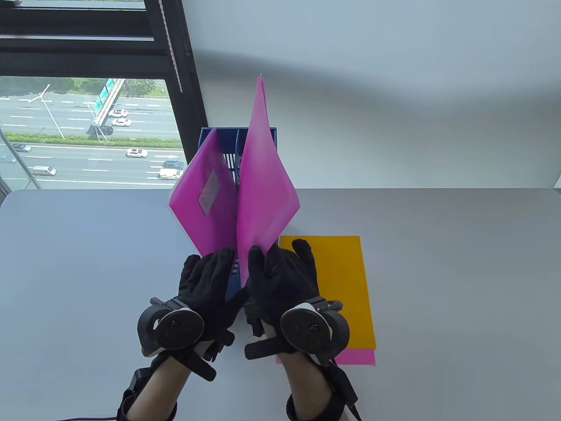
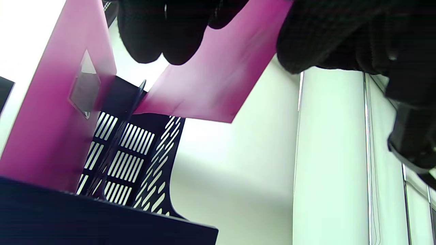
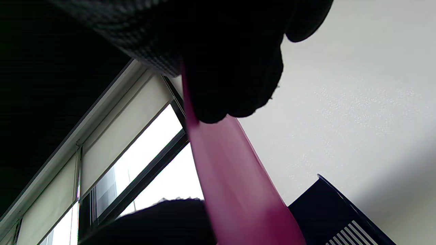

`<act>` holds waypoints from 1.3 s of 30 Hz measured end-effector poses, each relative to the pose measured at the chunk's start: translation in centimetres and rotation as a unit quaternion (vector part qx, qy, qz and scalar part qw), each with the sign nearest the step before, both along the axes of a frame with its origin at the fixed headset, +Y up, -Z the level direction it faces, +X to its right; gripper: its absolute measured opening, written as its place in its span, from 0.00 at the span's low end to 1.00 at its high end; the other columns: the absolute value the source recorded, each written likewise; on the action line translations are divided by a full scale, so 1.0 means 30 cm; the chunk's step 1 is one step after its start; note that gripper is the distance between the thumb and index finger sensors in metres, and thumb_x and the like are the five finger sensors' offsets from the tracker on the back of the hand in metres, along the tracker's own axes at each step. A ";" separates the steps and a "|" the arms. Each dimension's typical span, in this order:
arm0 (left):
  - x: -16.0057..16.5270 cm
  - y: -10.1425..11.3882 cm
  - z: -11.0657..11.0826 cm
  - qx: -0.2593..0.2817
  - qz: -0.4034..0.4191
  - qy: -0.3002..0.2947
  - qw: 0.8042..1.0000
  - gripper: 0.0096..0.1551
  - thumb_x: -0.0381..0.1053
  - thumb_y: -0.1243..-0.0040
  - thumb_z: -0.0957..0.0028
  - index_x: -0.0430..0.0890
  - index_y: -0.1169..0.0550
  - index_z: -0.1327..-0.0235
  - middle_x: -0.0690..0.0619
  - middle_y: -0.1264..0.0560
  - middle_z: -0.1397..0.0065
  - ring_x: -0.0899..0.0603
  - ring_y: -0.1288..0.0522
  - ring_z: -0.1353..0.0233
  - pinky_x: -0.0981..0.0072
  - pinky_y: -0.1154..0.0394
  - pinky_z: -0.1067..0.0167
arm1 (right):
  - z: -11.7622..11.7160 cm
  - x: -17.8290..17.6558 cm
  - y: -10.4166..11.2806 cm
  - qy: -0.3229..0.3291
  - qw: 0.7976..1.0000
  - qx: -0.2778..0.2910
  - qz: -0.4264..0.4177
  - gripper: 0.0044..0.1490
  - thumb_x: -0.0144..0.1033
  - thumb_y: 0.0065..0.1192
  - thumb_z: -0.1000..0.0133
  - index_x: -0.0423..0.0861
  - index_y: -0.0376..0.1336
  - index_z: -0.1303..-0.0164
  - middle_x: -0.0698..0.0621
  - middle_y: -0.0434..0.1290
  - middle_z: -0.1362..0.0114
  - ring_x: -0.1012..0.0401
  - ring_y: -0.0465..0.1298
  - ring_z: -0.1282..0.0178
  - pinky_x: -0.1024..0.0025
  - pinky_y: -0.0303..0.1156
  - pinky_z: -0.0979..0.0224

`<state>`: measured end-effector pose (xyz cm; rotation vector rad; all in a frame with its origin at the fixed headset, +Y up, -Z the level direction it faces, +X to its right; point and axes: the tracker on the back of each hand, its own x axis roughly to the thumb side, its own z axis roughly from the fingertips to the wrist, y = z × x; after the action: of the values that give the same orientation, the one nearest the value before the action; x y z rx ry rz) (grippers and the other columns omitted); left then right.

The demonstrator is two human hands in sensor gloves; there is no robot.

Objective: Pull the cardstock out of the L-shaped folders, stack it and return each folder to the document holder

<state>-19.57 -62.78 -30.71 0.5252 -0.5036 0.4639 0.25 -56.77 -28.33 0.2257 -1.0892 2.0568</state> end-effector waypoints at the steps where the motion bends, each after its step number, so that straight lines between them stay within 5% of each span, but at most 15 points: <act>1: 0.003 -0.001 0.001 0.004 0.001 0.003 1.000 0.48 0.65 0.38 0.38 0.42 0.42 0.15 0.40 0.31 0.24 0.28 0.30 0.26 0.32 0.47 0.25 | 0.005 -0.006 0.001 0.002 1.000 0.001 0.004 0.28 0.54 0.70 0.36 0.45 0.72 0.38 0.60 0.85 0.46 0.61 0.84 0.46 0.55 0.61 0.18; 10: 0.015 -0.023 -0.007 0.007 -0.019 0.026 0.999 0.42 0.58 0.45 0.35 0.38 0.42 0.17 0.41 0.22 0.34 0.30 0.20 0.38 0.33 0.37 0.30 | 0.026 -0.064 0.000 0.036 0.999 -0.008 0.023 0.29 0.56 0.69 0.36 0.47 0.72 0.36 0.60 0.85 0.45 0.61 0.84 0.45 0.55 0.61 0.18; 20: -0.016 -0.007 -0.004 0.046 0.003 0.059 0.997 0.32 0.47 0.46 0.37 0.34 0.31 0.24 0.40 0.18 0.42 0.32 0.15 0.45 0.38 0.30 0.32 | 0.023 -0.072 -0.004 0.070 0.997 -0.027 0.021 0.36 0.63 0.67 0.37 0.47 0.68 0.30 0.59 0.82 0.40 0.60 0.82 0.40 0.53 0.59 0.17; 27: -0.123 -0.003 -0.051 -0.025 0.107 0.023 0.994 0.29 0.47 0.44 0.38 0.36 0.26 0.26 0.42 0.16 0.44 0.33 0.14 0.47 0.38 0.29 0.33 | 0.003 0.022 0.016 0.103 0.993 -0.043 -0.040 0.33 0.60 0.65 0.35 0.50 0.67 0.27 0.57 0.81 0.36 0.57 0.80 0.36 0.50 0.57 0.17; 36: -0.268 -0.013 -0.112 -0.134 0.234 -0.063 0.961 0.26 0.48 0.42 0.39 0.41 0.22 0.29 0.45 0.16 0.44 0.34 0.13 0.48 0.37 0.29 0.33 | -0.057 0.242 0.000 0.136 0.977 -0.091 -0.139 0.34 0.58 0.63 0.33 0.51 0.63 0.20 0.52 0.74 0.26 0.50 0.73 0.28 0.45 0.53 0.17; 39: -0.296 -0.017 -0.126 -0.160 0.240 -0.087 0.954 0.26 0.49 0.41 0.39 0.42 0.22 0.30 0.46 0.15 0.44 0.35 0.13 0.48 0.38 0.29 0.33 | -0.079 0.294 -0.024 0.181 0.961 -0.109 -0.181 0.38 0.59 0.53 0.30 0.50 0.56 0.14 0.48 0.67 0.18 0.46 0.71 0.26 0.40 0.55 0.19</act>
<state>-28.44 -63.28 -34.49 0.2891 -0.4545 1.0454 9.07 -57.51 -30.69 0.2587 -0.6216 1.7027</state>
